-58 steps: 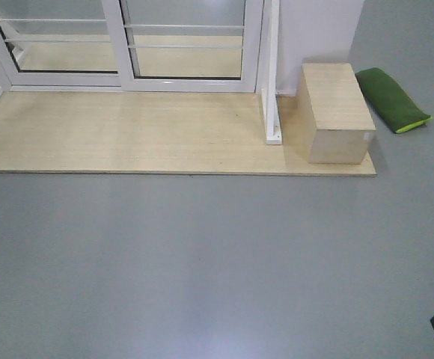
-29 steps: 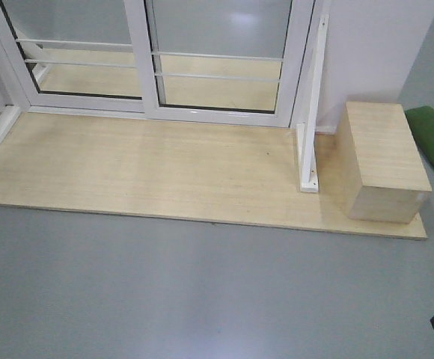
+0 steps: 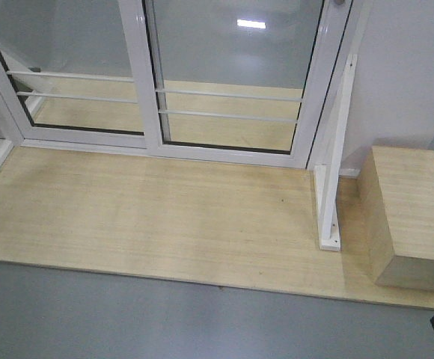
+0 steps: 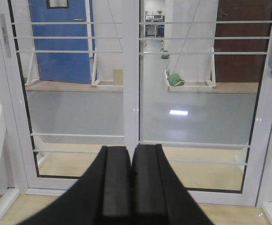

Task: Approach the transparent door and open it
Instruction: 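Drive up to the glass door on the wooden platform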

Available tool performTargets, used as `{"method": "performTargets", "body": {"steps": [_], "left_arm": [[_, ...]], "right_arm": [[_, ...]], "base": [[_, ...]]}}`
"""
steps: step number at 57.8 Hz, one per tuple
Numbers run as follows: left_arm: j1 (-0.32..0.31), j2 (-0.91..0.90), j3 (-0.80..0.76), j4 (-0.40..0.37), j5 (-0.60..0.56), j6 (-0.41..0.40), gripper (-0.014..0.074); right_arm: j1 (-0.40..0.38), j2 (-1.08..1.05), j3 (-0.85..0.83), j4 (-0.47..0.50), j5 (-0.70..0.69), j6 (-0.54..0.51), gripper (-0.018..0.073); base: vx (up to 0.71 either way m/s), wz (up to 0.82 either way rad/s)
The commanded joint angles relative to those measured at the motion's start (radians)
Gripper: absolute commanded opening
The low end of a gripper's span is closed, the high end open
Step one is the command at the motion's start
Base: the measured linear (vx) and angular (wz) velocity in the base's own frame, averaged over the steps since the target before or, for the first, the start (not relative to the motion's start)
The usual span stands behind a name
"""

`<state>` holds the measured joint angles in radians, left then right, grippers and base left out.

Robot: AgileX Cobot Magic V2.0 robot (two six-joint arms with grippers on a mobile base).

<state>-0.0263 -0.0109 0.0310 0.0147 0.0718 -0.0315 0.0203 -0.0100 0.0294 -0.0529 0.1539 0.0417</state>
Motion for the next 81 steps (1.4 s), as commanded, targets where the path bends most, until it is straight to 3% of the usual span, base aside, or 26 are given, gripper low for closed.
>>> {"method": "performTargets", "body": {"steps": [1,81], "left_arm": [[-0.007,-0.013,0.009,-0.002,-0.082,-0.004,-0.0006],[-0.007,-0.013,0.009,-0.002,-0.082,-0.004,-0.0006]], "right_arm": [[-0.001,-0.015,0.004,-0.008,-0.085,0.000,-0.0009],[-0.001,-0.015,0.004,-0.008,-0.085,0.000,-0.0009]], "base": [[0.49,-0.02],[0.39,-0.08]]}}
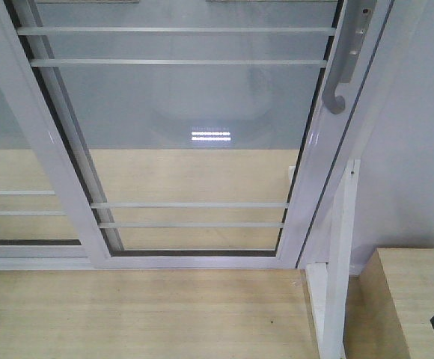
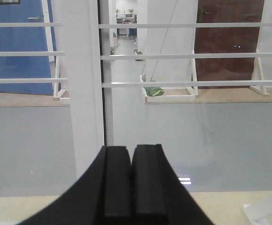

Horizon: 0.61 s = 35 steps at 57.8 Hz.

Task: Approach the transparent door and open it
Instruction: 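Drive up to the glass door on the wooden platform, then raise the right arm toward the curved silver door handle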

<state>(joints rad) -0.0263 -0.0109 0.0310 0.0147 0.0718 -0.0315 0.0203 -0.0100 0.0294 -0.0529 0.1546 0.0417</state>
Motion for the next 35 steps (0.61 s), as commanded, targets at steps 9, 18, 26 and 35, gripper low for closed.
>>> {"method": "performTargets", "body": {"steps": [9,18,26,35], "left_arm": [[-0.007,-0.013,0.009,-0.002,-0.082,-0.004,-0.0006],[-0.007,-0.013,0.009,-0.002,-0.082,-0.004,-0.0006],[-0.007,0.036,0.008,-0.002,-0.097,-0.004,-0.0006],[-0.007,0.036,0.008,-0.002,-0.059,-0.004,-0.0006]], "right_arm": [[-0.001,-0.015,0.004,-0.008,-0.085,0.000,-0.0009],[-0.001,-0.015,0.004,-0.008,-0.085,0.000,-0.0009],[-0.005,0.011,0.004,-0.008,-0.102,0.000,-0.0009],[0.000,0.029,0.004,-0.008,-0.079,0.000,-0.0009]], "base": [[0.15,-0.01],[0.12,0.00],[0.03,-0.03],[-0.02,0.02]]}}
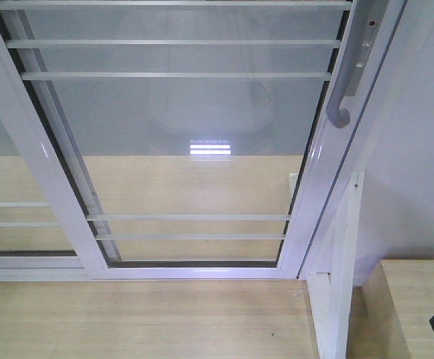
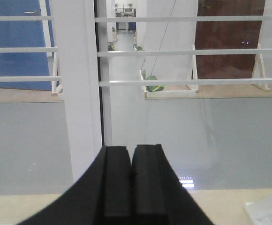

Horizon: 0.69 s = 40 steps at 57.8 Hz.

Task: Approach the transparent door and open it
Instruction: 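Raise the right arm toward the curved silver door handle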

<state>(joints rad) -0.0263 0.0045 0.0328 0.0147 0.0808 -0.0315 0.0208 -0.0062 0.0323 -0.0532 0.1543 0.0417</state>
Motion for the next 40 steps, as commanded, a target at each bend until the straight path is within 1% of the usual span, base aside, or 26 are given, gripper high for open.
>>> {"method": "performTargets", "body": {"steps": [1,40], "left_arm": [[-0.007,0.018,0.006,-0.002,-0.066,-0.004,-0.0006],[-0.007,0.020,0.006,-0.002,-0.062,-0.004,-0.0006]], "right_arm": [[-0.001,0.026,0.001,-0.008,-0.076,0.000,-0.0009],[-0.001,0.028,0.001,-0.012,-0.071,0.000,-0.0009]], "base": [[0.01,0.02],[0.00,0.00]]}}
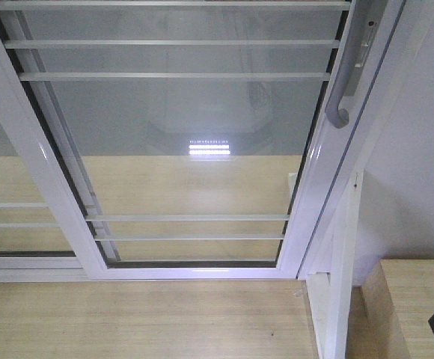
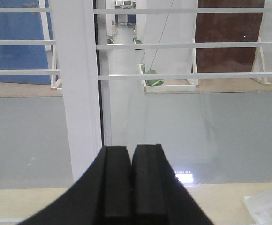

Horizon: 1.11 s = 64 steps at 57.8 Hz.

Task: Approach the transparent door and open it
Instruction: 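Raise the right arm toward the curved silver door handle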

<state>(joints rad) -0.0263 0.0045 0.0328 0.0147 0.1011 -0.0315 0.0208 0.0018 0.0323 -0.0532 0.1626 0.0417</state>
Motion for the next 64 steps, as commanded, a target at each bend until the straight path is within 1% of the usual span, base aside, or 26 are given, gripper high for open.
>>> {"method": "performTargets", "body": {"steps": [1,7,16,24,28,31,36,40,43,47,52,56,59,64], "left_arm": [[-0.007,0.020,0.006,-0.002,-0.082,-0.004,-0.0006],[-0.007,0.020,0.006,-0.002,-0.082,-0.004,-0.0006],[-0.007,0.020,0.006,-0.002,-0.094,-0.004,-0.0006],[-0.007,0.020,0.006,-0.005,-0.193,-0.010,-0.0006],[-0.007,0.020,0.006,-0.004,-0.220,-0.010,-0.0006],[-0.007,0.020,0.006,-0.003,-0.238,-0.010,-0.0006],[-0.007,0.020,0.006,-0.003,-0.262,-0.010,-0.0006],[-0.007,0.020,0.006,-0.003,-0.279,-0.010,-0.0006],[-0.007,0.020,0.002,-0.005,-0.289,-0.011,-0.0006],[-0.007,0.020,-0.016,-0.006,-0.307,-0.011,-0.0006],[-0.007,0.020,-0.073,-0.015,-0.294,-0.012,-0.0006],[-0.007,0.025,-0.151,-0.032,-0.241,-0.012,-0.0006],[-0.007,0.042,-0.207,-0.031,-0.201,-0.011,-0.0006],[-0.007,0.100,-0.299,-0.015,-0.163,-0.009,-0.0006]], "right_arm": [[-0.001,0.020,0.001,-0.015,-0.079,-0.001,-0.0009],[-0.001,0.020,0.001,-0.052,-0.079,-0.001,-0.0009],[-0.001,0.020,0.001,-0.053,-0.081,0.000,-0.0009],[-0.001,0.020,0.001,-0.043,-0.128,0.004,-0.0009],[-0.001,0.020,0.001,-0.040,-0.156,0.004,-0.0009],[-0.001,0.020,0.001,-0.041,-0.203,0.003,-0.0009],[-0.001,0.020,0.001,-0.040,-0.355,0.004,-0.0009],[-0.001,0.020,0.000,-0.037,-0.450,0.004,-0.0009],[-0.002,0.021,-0.005,-0.011,-0.472,0.006,-0.0009],[-0.001,0.028,-0.033,0.022,-0.448,0.012,-0.0007],[-0.001,0.046,-0.115,0.035,-0.377,0.011,-0.0006],[-0.001,0.081,-0.211,0.029,-0.298,-0.001,-0.0006],[-0.001,0.127,-0.293,0.013,-0.233,-0.001,-0.0006],[-0.001,0.218,-0.407,-0.005,-0.179,-0.001,-0.0006]], "base": [[0.00,0.00],[0.00,0.00],[0.00,0.00],[0.00,0.00],[0.00,0.00],[0.00,0.00],[0.00,0.00],[0.00,0.00],[0.00,0.00],[0.00,0.00],[0.00,0.00],[0.00,0.00],[0.00,0.00],[0.00,0.00]]}}
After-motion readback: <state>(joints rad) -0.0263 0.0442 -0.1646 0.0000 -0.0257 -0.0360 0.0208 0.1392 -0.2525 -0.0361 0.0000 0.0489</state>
